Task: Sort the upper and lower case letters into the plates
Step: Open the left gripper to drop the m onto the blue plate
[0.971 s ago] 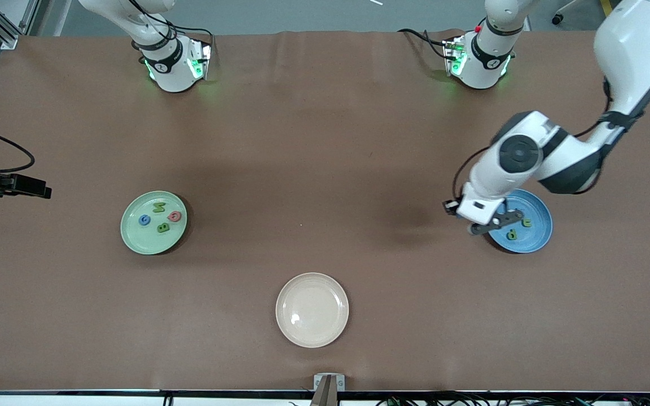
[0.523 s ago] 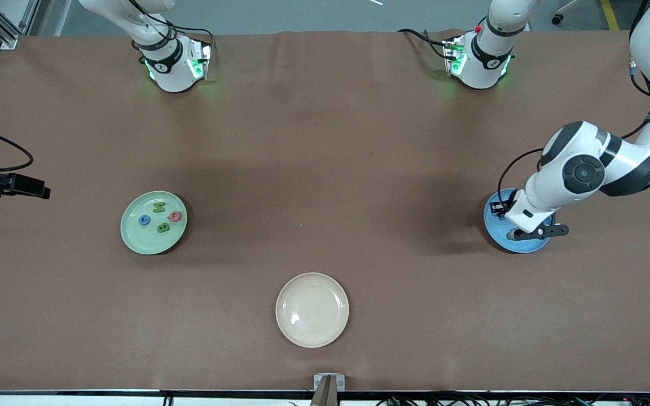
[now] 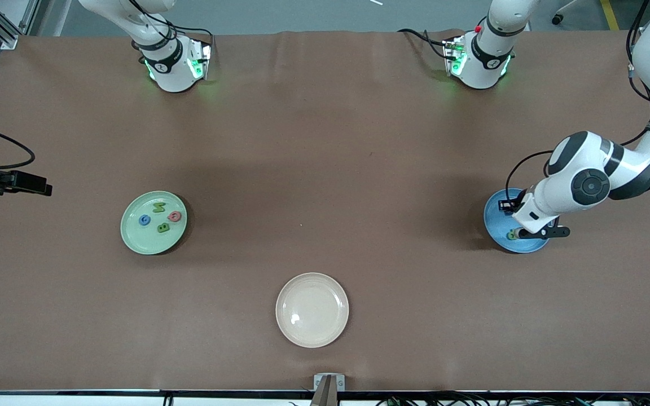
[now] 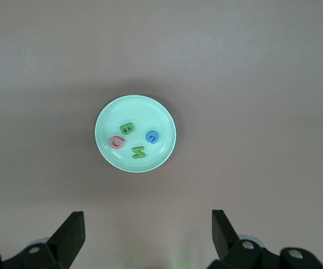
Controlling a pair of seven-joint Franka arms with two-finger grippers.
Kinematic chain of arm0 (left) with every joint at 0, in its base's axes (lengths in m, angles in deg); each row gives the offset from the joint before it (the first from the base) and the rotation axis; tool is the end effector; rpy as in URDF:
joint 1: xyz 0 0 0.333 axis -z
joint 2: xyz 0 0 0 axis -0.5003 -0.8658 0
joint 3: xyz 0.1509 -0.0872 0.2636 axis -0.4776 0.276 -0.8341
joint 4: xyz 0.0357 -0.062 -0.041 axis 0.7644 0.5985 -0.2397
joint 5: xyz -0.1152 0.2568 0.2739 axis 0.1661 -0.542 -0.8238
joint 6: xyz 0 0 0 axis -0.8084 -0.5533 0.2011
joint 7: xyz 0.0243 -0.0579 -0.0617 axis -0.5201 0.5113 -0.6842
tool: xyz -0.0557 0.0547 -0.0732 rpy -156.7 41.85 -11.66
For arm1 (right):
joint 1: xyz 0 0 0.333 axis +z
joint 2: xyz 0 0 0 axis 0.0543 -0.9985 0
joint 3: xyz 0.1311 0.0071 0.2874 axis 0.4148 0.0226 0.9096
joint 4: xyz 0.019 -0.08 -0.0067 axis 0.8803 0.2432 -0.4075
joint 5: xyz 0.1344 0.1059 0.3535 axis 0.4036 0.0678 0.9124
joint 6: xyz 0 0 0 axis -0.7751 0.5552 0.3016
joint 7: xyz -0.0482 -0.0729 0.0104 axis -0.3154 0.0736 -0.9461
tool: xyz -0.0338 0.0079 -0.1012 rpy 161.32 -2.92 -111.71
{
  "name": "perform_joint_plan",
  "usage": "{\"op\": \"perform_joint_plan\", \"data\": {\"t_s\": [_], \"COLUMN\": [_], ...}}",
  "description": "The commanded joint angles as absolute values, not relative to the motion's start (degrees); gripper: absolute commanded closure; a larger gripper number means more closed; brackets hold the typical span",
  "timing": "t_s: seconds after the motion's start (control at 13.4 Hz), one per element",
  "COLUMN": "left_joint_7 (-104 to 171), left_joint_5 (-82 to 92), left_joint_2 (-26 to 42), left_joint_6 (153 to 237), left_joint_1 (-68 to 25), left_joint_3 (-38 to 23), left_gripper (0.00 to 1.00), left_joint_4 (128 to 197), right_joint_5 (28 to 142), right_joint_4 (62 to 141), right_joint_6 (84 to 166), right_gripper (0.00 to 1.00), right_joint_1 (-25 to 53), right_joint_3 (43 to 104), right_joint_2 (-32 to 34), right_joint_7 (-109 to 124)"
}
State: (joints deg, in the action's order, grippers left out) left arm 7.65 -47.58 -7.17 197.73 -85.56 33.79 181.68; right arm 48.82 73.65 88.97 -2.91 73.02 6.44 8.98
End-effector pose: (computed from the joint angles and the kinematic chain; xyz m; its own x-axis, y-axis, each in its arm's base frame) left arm 0.5521 -0.0081 0.2127 0.9776 0.0414 -0.2065 0.0304 -0.9980 -0.0561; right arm 0.6255 -0.0480 0.5766 0.9848 -0.0343 -0.1705 -0.0338 -0.9994 0.0055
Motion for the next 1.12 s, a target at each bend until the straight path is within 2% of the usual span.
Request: {"op": "perform_joint_plan", "data": {"t_s": [0.0,0.3,0.37,0.45,0.52,0.6,1.05], "left_joint_7": [8.46,8.46,8.54,8.81,9.07,9.16,8.46], "left_joint_5": [-48.36,-50.47,-50.47,-50.47,-50.47,-50.47,-50.38], "left_joint_2": [-6.77,-7.74,-7.74,-7.57,-7.3,-7.21,-6.6], "left_joint_6": [201.32,202.64,202.73,202.74,202.65,201.95,201.94], "left_joint_1": [-85.74,-85.74,-85.74,-85.74,-85.74,-85.66,-85.57], "left_joint_3": [32.35,31.2,30.85,30.85,30.85,30.94,32.16], "left_gripper": [0.88,0.85,0.74,0.57,0.19,0.01,0.0], "left_joint_4": [183.93,184.37,184.37,184.37,184.37,183.94,183.15], "right_joint_5": [48.71,48.45,48.45,48.45,48.45,48.45,48.45], "right_joint_4": [79.22,82.21,83.18,83.62,84.23,84.67,87.4], "right_joint_6": [89.47,89.47,89.64,89.65,89.65,89.65,89.3], "right_gripper": [0.0,0.0,0.0,0.0,0.0,0.0,0.0], "right_joint_1": [-4.52,-4.26,-4.25,-4.17,-4.25,-4.25,-4.17], "right_joint_3": [73.57,73.66,73.74,73.74,73.74,73.74,73.92], "right_joint_2": [11.53,14.96,15.92,16.72,17.77,18.82,25.07], "right_joint_7": [8.28,8.19,8.19,8.19,8.19,8.19,8.19]}}
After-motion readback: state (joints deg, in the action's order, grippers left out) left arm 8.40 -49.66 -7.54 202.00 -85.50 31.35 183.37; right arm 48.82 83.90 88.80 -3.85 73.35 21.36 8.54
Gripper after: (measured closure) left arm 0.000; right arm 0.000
